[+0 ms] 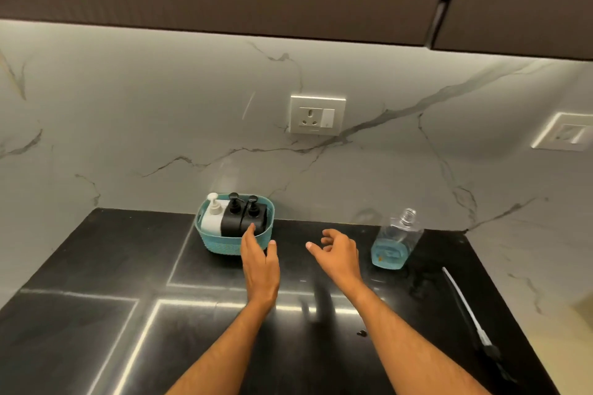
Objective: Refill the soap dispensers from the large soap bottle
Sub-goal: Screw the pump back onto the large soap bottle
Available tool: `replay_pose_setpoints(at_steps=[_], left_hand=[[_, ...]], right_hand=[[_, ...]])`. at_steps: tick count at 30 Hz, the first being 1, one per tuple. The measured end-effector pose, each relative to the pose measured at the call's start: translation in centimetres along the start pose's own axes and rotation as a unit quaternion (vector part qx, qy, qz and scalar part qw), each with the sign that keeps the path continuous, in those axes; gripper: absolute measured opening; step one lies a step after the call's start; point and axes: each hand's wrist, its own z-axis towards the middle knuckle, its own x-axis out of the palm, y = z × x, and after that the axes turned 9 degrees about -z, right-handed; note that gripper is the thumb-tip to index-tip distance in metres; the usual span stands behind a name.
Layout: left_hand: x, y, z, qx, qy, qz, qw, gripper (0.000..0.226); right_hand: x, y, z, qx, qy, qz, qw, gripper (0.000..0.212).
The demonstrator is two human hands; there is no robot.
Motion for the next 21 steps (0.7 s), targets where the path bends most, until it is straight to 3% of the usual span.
replay_pose_setpoints(at_steps=[10,21], left_hand=[[10.1,-2.8,-5.0,0.023,0.187,0.024,0.982,0.065],[17.6,-3.5,-6.3,0.015,0.312,0.028,0.949,0.071]], right_hand=[[-8.6,-7.8,-1.9,0.027,-0.196,0.023,0.980,0.043],[-12.5,-14.5,0.5,0.081,-0.197,0.044,0.976,0.069]])
